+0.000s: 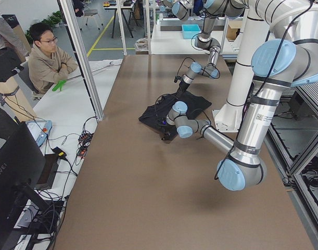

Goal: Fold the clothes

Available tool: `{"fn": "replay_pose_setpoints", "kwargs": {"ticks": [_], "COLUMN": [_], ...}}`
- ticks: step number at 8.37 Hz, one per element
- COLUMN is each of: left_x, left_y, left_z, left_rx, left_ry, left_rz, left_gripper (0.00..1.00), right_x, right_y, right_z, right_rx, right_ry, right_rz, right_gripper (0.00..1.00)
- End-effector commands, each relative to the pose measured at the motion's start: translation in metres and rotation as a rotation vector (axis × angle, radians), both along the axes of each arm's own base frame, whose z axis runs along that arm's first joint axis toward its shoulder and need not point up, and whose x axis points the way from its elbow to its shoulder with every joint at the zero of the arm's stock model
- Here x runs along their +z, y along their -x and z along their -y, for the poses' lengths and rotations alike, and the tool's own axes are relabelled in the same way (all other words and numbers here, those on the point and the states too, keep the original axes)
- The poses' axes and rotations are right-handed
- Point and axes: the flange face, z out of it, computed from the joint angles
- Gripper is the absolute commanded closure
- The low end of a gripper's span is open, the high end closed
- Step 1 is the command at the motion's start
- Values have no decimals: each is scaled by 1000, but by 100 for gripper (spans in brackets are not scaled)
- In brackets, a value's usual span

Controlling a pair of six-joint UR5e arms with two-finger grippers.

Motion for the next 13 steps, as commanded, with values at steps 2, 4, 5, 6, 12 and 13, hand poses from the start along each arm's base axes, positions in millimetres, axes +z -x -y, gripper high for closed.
{"fn": "replay_pose_setpoints", "kwargs": {"ticks": [2, 4, 5, 6, 12, 13], "left_x": [11, 8, 5, -1, -78, -119], "left_y": [-15, -14, -11, -13, -5, -6], "left_z": [-9, -9, -10, -10, 224, 266], "left_rx": [-6, -10, -10, 0, -44, -62], "left_ry": [16, 21, 16, -1, -105, -98], "left_rz": [-15, -23, -27, -29, 114, 115], "left_gripper": [45, 84, 100, 100, 100, 100], "right_x": [4, 4, 4, 3, -6, -7], "right_y": [-4, -5, -5, -4, -1, -1], "right_z": [15, 16, 16, 16, 19, 17], "right_rx": [-1, 1, 1, 1, 6, 6], "right_ry": [20, 21, 21, 20, -13, -28], "right_rz": [3, 4, 4, 6, 56, 87], "right_gripper": [5, 5, 5, 5, 5, 5]}}
